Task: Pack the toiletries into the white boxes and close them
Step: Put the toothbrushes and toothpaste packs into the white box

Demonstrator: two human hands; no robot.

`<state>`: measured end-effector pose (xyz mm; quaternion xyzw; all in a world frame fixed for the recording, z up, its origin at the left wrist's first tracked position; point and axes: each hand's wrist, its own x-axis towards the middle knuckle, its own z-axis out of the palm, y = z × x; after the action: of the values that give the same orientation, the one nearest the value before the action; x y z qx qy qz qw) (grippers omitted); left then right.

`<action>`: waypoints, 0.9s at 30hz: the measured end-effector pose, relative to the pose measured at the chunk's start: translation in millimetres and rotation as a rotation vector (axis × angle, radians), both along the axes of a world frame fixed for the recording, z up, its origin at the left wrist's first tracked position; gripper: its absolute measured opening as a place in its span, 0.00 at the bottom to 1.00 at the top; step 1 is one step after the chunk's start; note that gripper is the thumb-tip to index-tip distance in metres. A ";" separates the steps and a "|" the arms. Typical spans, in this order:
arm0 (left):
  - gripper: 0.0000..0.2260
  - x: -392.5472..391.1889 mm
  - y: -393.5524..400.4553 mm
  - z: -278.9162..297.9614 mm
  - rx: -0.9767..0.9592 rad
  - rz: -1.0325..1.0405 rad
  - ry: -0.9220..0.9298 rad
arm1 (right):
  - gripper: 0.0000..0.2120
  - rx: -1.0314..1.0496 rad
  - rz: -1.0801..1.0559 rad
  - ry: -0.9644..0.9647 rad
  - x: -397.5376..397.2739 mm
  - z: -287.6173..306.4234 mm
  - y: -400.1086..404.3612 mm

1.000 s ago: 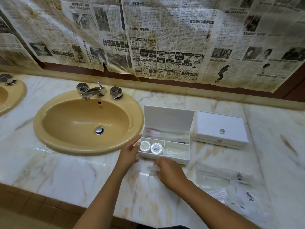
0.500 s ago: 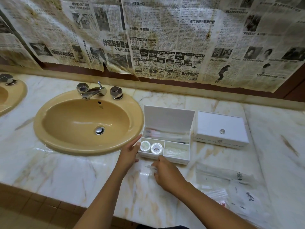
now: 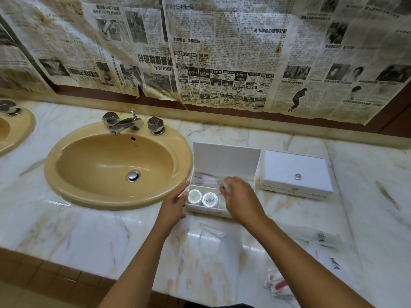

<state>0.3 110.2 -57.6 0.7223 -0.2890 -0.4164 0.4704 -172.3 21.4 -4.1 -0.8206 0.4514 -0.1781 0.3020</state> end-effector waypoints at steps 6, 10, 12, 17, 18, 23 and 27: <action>0.13 -0.3 0.0 -0.4 0.008 -0.005 0.003 | 0.04 -0.043 -0.036 0.087 -6.8 3.5 -10.3; 0.13 -0.1 -0.1 -0.7 0.006 0.004 0.010 | 0.07 0.051 -0.020 0.190 -7.9 -7.1 -9.2; 0.13 0.3 -0.6 -2.1 0.010 0.007 0.008 | 0.08 0.082 -0.007 0.238 -8.3 -11.3 -8.8; 0.14 1.2 -0.4 -3.8 0.014 0.007 -0.005 | 0.10 0.160 -0.031 0.318 -12.3 -20.1 -8.1; 0.14 1.3 -0.3 -3.8 0.015 0.009 -0.007 | 0.08 0.170 -0.037 0.319 -13.0 -20.3 -8.1; 0.14 0.4 -0.2 -3.4 0.003 0.012 -0.005 | 0.10 0.140 -0.061 0.323 -12.1 -15.9 -11.0; 0.14 0.6 -0.7 -3.6 -0.001 0.017 -0.002 | 0.11 0.173 0.020 0.396 -10.1 -16.6 -10.1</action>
<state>0.9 109.5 -61.1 0.7248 -0.2835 -0.4117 0.4741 -182.4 11.3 -20.7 -0.8148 0.5076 0.0290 0.2785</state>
